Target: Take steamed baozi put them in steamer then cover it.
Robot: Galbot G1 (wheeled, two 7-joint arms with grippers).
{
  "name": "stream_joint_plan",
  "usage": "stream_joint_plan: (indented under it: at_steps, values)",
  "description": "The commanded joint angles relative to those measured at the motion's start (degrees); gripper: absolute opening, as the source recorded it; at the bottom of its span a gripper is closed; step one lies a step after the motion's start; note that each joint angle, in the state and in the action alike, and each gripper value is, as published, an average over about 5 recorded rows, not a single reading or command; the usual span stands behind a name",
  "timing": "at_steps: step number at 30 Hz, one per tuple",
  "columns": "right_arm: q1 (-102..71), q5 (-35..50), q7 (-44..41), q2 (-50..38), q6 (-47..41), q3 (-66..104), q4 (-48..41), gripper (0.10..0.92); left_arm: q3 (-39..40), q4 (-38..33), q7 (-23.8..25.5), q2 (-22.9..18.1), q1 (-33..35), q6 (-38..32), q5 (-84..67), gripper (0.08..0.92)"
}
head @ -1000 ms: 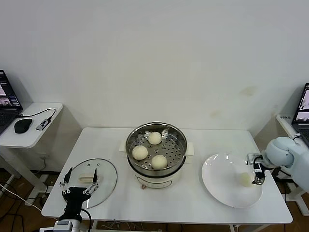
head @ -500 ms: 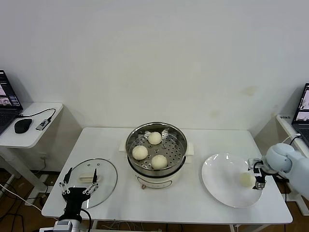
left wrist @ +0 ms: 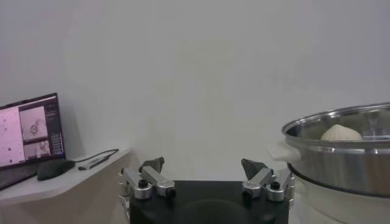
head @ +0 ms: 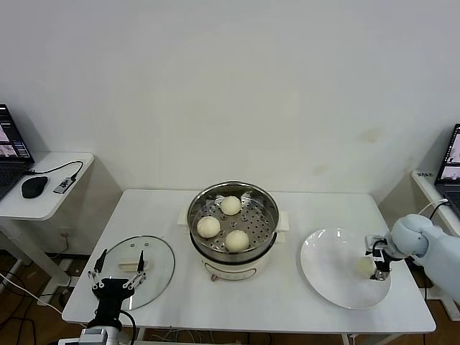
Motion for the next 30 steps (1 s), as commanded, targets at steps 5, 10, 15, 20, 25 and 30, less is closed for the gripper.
stream_joint_plan:
  at_steps: [5,10,15,20,25,30]
  values:
    - [5.5,4.4,-1.4,-2.1,-0.9,-3.0,2.9,0.624,0.2,0.1,0.0,0.1,-0.1,0.0,0.0,0.823]
    - [16.3,10.3,-1.9,-4.4,-2.7,-10.4,6.5,0.619,0.3,0.0,0.0,0.4,-0.3,0.1,0.0,0.823]
    - [35.6,18.6,-1.1,-4.5,-5.3,-24.9,10.4,0.620,0.8,-0.2,0.0,0.3,-0.4,0.1,0.0,0.823]
    - [54.9,28.4,0.4,-1.0,-9.1,-39.8,14.3,0.627,1.1,-0.1,0.0,0.3,-0.6,0.1,0.1,0.823]
    - [65.4,37.6,3.0,6.2,-13.4,-47.9,16.4,0.632,1.3,-0.3,0.0,0.4,-0.6,0.1,0.0,0.823]
    - [67.0,45.5,6.9,15.1,-17.5,-49.7,15.9,0.636,1.3,-0.3,0.0,0.2,-0.8,0.1,0.1,0.823]
